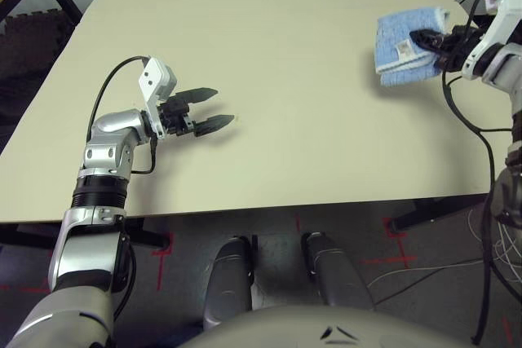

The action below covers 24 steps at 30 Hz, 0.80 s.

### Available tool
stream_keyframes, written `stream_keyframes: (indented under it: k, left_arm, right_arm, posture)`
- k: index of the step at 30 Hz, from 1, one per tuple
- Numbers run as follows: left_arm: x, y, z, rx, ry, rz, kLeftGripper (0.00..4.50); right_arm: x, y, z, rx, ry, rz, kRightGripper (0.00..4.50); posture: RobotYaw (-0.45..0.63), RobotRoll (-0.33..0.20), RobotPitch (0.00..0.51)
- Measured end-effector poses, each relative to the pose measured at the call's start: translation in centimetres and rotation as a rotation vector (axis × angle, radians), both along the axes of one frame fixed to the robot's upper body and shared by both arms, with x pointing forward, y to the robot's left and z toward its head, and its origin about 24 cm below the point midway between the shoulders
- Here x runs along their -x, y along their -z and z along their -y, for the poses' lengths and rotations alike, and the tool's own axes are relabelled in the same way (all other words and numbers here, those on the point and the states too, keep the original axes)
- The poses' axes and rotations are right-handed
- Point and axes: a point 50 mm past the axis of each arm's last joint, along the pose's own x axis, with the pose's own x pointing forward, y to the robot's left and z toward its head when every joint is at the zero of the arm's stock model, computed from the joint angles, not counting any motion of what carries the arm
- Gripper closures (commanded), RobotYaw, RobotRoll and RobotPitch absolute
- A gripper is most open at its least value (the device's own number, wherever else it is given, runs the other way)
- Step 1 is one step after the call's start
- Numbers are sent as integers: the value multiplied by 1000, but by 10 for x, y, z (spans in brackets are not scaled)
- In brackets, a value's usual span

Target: Wipe the water off the table with a rag.

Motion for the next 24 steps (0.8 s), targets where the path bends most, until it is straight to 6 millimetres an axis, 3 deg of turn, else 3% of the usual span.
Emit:
stream_keyframes:
  k: [11,22,23,24]
  left_arm:
    - [-1,-3,1,-2,4,12,0]
    - [0,-3,-1,-9,-1,10,0]
    - [0,-3,-1,-9,-1,10,0]
    - [0,-3,-1,-9,-1,10,0]
  right_arm:
    - [0,41,10,188,12,-122,4483]
    - [-4,59,17,389,91,-86,4483]
    - [-5,58,17,404,99,-79,3794]
    - [-5,58,18,417,109,-73,3503]
  posture:
    - [-161,0,142]
    - [-158,0,152]
    - [-158,0,152]
    - [-159,0,152]
